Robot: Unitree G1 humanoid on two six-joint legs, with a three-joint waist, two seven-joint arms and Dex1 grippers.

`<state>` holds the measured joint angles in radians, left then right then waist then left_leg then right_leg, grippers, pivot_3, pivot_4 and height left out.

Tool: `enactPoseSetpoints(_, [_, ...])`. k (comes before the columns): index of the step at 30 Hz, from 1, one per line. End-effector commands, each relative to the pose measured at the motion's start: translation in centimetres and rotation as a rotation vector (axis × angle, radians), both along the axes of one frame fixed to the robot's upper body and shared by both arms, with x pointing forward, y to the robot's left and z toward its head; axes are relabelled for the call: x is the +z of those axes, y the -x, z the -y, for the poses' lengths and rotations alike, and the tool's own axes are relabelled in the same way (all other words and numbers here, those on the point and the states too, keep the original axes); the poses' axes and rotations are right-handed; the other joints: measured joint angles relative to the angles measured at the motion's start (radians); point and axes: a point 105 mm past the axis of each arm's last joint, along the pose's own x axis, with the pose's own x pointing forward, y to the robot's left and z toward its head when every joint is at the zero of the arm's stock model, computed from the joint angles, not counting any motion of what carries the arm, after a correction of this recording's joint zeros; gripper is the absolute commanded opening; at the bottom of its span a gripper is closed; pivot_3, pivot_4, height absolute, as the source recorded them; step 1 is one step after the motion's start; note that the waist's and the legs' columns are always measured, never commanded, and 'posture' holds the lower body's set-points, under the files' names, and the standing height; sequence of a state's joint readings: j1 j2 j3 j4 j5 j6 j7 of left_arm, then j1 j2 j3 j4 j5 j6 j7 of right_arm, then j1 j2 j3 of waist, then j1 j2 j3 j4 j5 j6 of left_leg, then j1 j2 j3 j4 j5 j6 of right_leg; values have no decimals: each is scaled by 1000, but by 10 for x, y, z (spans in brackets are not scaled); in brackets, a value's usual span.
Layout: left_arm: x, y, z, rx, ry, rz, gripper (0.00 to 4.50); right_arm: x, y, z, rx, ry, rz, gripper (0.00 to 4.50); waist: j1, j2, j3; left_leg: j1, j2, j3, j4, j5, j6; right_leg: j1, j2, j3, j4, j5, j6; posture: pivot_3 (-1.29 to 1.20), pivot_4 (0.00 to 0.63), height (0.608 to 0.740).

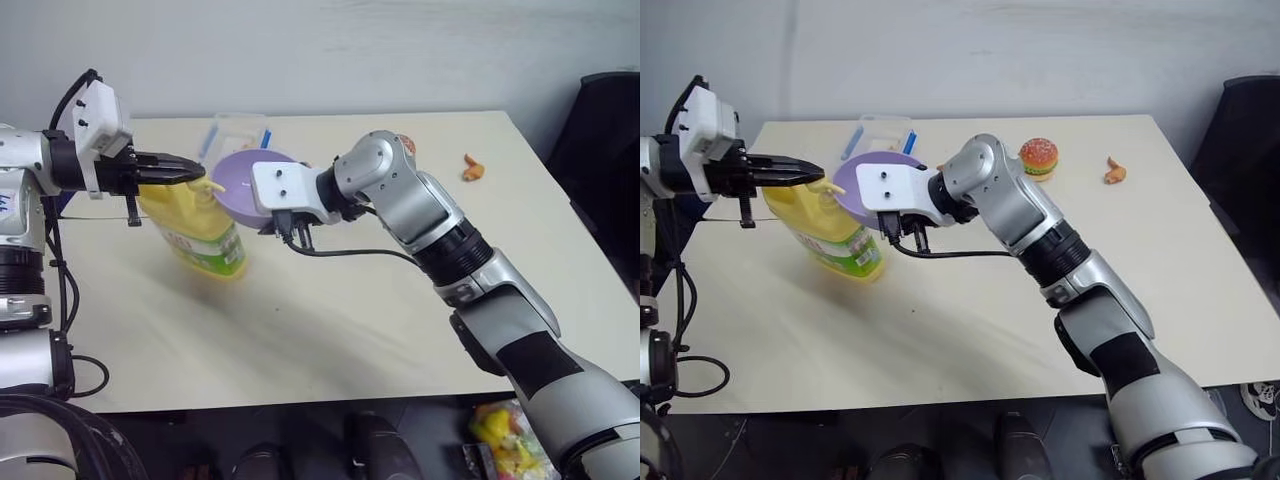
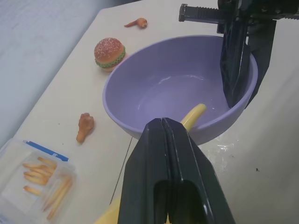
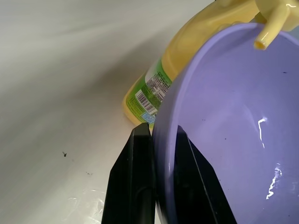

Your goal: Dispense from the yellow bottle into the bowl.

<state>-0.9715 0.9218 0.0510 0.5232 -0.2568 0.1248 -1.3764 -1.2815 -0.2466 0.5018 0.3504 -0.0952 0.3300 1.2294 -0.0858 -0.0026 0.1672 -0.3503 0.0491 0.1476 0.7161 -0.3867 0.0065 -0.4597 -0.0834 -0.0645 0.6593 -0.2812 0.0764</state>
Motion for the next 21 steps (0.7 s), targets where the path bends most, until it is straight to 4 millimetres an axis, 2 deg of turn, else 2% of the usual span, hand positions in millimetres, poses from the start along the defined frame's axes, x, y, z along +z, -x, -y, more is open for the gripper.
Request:
enactPoseSetpoints(1, [-63, -7, -4, 50, -108, -225, 28, 15, 13, -10, 67, -33, 47, 0, 0, 1, -1, 0, 0, 0, 0, 0, 0, 0, 0, 0, 0, 0, 0, 0, 150, 740])
enactPoseSetpoints(17, [-88, -7, -14, 106, -159, -283, 28, 14, 15, -14, 79, -40, 43, 0, 1, 6, -10, 2, 0, 0, -1, 0, 0, 1, 0, 0, 0, 0, 0, 0, 150, 740])
enactPoseSetpoints(21, [-97, -5, -14, 103, -184, -294, 28, 13, 16, -13, 81, -37, 43, 0, 2, 6, -10, 16, 0, 0, -7, 0, 0, 15, 0, 0, -4, -1, -2, 0, 150, 740])
